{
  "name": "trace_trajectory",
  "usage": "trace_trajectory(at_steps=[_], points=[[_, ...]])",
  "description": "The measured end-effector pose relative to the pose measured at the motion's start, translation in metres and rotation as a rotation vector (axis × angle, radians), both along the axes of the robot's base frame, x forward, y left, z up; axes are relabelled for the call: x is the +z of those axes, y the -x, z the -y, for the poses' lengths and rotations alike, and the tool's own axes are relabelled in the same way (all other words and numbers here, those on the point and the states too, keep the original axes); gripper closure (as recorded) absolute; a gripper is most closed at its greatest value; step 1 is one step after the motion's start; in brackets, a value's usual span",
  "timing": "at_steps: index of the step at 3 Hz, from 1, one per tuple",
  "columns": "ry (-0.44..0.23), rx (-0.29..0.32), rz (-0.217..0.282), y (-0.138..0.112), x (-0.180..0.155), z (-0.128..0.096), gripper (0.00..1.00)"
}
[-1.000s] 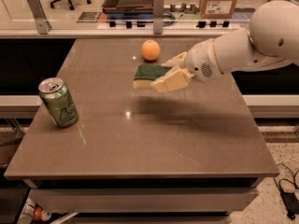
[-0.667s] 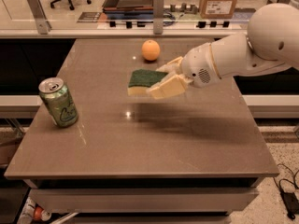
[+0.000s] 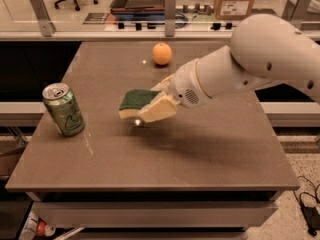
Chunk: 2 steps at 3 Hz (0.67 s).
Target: Move sponge near green can
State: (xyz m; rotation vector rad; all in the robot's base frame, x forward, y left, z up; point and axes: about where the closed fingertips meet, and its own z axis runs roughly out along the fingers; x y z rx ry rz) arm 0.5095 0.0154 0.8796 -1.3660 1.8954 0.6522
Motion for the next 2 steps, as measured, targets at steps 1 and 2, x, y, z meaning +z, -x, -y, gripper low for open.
trace_trajectory(at_steps=[1,2], points=[[-0.014,-0.050,-0.004,0.003,-0.021,-0.020,1.00],[-0.052,-0.068,-0.012,0.004,-0.036,-0.038,1.00]])
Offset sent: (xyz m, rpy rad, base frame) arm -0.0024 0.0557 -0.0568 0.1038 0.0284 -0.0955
